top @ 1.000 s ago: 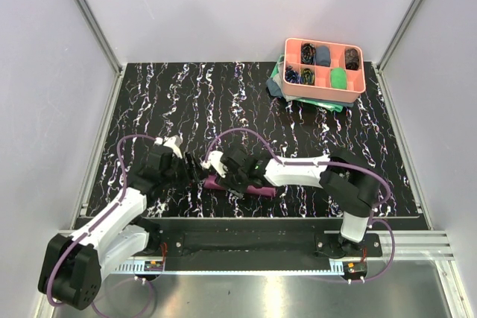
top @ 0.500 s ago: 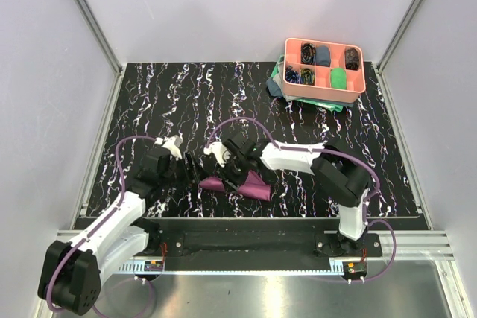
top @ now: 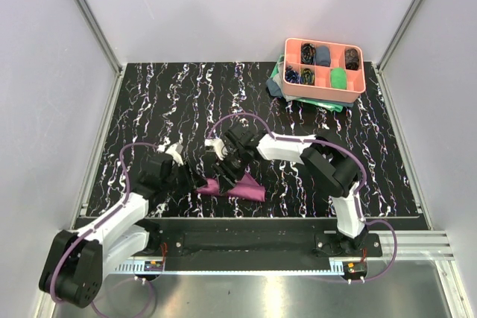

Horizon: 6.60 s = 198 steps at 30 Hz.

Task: Fold the napkin, place the utensils inside, and roll it up
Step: Roll the napkin with the utensil

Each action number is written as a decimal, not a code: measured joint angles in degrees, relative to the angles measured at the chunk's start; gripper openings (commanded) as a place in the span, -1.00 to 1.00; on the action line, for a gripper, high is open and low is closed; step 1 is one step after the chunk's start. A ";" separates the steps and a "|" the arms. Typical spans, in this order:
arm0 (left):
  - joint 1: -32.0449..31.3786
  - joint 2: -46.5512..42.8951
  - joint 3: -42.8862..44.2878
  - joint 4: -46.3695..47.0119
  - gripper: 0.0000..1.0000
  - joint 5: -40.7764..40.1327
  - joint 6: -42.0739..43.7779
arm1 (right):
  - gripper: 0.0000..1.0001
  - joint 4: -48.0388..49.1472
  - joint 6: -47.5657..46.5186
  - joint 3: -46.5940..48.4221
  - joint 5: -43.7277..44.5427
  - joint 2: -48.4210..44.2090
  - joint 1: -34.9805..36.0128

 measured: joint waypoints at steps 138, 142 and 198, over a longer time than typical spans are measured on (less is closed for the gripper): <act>3.28 18.91 8.33 2.23 -0.70 2.40 0.44 | 0.54 1.62 -3.56 -7.32 24.59 -20.17 13.42; 3.34 20.06 8.87 2.19 -0.69 2.71 0.48 | 0.54 2.29 -4.94 -8.11 29.46 -19.12 15.39; 8.70 14.34 5.73 5.62 0.51 2.93 0.50 | 0.67 -1.27 3.67 2.29 4.74 -0.85 0.09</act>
